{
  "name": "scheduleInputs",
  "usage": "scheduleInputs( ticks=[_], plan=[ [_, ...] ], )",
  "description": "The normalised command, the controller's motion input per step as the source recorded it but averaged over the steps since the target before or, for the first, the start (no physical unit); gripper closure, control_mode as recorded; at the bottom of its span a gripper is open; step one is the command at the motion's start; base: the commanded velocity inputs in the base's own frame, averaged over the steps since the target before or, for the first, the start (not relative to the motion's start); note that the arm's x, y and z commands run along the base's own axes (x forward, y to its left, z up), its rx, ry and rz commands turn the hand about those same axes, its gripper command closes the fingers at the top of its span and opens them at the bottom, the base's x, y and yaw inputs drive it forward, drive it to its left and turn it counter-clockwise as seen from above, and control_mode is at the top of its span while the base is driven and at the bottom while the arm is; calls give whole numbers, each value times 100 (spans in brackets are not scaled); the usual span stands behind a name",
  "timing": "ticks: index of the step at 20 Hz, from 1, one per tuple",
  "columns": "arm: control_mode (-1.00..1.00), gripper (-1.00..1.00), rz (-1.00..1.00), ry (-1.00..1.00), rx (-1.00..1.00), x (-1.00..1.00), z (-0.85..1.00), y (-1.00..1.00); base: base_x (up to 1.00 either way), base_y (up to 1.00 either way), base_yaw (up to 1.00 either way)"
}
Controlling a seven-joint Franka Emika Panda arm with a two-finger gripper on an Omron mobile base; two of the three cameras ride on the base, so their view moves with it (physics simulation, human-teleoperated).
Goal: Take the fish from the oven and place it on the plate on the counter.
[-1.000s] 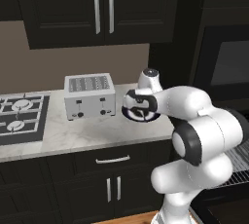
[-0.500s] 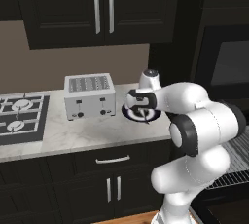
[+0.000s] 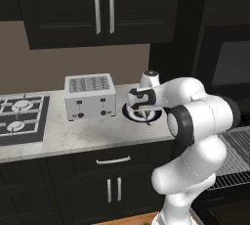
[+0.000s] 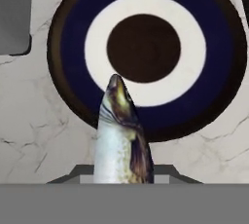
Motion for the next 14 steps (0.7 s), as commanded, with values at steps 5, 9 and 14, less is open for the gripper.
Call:
scheduleInputs(
  ticks=[5,9,14],
  plan=[
    [-100,100,-8,8,-2,46,0,2,0,0,0],
    [-100,100,-8,9,-6,65,-1,12,0,0,0],
    [-100,100,-5,1,-1,47,-13,0,0,0,0]
  ],
)
